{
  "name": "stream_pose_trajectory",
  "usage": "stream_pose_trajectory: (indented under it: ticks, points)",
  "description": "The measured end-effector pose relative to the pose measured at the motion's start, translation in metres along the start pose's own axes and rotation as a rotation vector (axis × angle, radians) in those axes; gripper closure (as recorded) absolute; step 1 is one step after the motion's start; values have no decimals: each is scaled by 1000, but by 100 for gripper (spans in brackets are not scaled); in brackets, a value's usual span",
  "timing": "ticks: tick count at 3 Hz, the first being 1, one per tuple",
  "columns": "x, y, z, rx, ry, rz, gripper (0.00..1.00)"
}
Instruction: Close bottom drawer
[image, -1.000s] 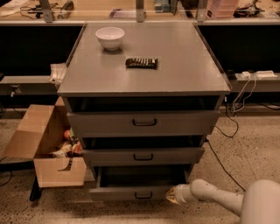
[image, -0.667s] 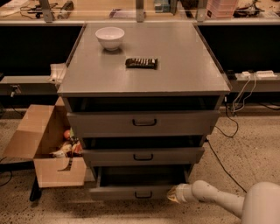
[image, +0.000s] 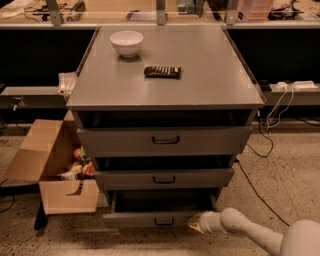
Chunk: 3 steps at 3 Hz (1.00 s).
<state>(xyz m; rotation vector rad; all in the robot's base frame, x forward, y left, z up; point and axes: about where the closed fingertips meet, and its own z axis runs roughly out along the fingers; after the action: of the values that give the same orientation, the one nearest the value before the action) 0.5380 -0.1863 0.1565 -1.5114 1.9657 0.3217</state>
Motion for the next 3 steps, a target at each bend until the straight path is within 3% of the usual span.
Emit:
stream_pose_trajectory:
  ticks: [2,3]
  points:
    - [0,-4,2,-1,-22,21,100]
    - [-7,3,7,-14,-48,70,100]
